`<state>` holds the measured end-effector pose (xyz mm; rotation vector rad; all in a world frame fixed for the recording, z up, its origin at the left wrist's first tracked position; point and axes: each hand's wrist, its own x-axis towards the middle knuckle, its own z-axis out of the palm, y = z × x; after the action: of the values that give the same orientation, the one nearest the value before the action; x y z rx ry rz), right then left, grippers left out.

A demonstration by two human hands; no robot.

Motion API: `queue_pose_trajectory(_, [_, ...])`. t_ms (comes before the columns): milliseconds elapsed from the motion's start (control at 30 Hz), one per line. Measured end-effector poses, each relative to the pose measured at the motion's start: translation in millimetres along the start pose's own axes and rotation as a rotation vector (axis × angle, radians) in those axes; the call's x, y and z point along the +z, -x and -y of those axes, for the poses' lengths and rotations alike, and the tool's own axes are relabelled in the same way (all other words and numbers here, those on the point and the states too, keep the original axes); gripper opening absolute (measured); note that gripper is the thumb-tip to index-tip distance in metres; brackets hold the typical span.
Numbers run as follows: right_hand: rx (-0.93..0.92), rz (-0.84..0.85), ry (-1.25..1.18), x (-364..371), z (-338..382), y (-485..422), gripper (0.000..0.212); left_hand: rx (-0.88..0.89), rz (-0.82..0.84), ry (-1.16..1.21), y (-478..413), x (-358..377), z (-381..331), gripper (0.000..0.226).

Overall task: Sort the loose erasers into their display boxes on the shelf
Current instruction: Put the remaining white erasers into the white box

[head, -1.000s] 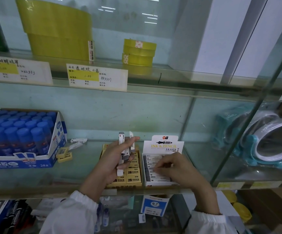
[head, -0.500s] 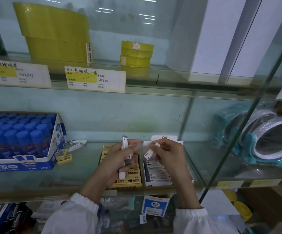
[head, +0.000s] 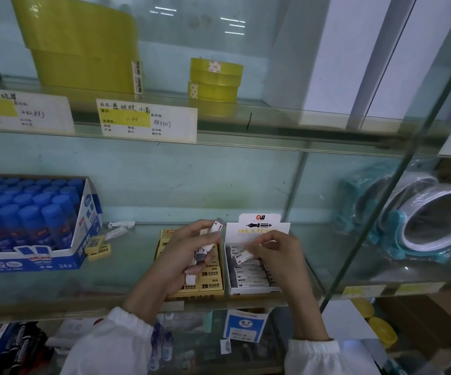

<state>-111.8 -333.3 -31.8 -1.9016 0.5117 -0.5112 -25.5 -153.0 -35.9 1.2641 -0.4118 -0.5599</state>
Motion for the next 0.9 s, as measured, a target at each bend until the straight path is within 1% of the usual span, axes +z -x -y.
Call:
queue_pose_trajectory(100, [-0.039, 0.085, 0.188, 3.9, -1.8, 3.0, 0.014, 0.017, -0.033, -0.049, 3.6, 2.7, -2.5, 0.037])
queue_pose_trajectory(167, [-0.086, 0.132, 0.312, 3.7, 0.2, 5.1, 0.017, 0.015, -0.048, -0.063, 3.0, 3.4, -2.7, 0.040])
queue_pose_trajectory(267, [-0.095, 0.213, 0.325, -1.3, 4.1, 2.8, 0.019, 0.001, -0.051, -0.095, 2.1, 3.7, -2.5, 0.034])
queue_pose_trajectory(300, [-0.092, 0.231, 0.305, -2.6, 6.4, 2.3, 0.016, -0.001, -0.038, -0.099, 2.6, 3.4, -3.0, 0.032])
queue_pose_trajectory(367, [-0.102, 0.197, 0.235, -3.5, 6.7, 0.5, 0.007, -0.002, 0.004, -0.096, 3.4, 1.5, -3.1, 0.029])
queue_pose_trajectory(400, [-0.121, 0.169, 0.191, -2.9, 7.0, 0.8, 0.013, -0.003, 0.019, -0.093, 3.2, 0.7, -2.6, 0.028])
queue_pose_trajectory(467, [-0.151, 0.170, 0.073, -0.2, 9.0, 3.4, 0.030, -0.005, 0.031, -0.106, 3.0, 0.0, -2.1, 0.029])
queue_pose_trajectory(500, [-0.163, 0.187, 0.018, 1.8, 11.2, 4.9, 0.031, -0.004, 0.035, -0.125, 3.2, 0.0, -2.2, 0.029])
queue_pose_trajectory(600, [-0.205, 0.195, -0.106, 7.1, 15.2, 6.8, 0.016, 0.001, 0.055, -0.170, 5.1, 2.6, -1.9, 0.026])
queue_pose_trajectory(700, [-0.126, 0.180, -0.215, 9.2, 16.3, 6.4, 0.009, 0.010, 0.016, -0.173, 4.7, 4.2, -1.1, 0.027])
queue_pose_trajectory(800, [-0.024, 0.184, -0.216, 10.0, 14.6, 5.8, 0.012, 0.019, -0.015, -0.199, 3.0, 4.8, 1.4, 0.028])
queue_pose_trajectory(900, [-0.023, 0.109, -0.294, 8.5, 16.6, 7.8, 0.015, 0.025, -0.008, -0.134, 2.6, 4.4, 1.0, 0.029])
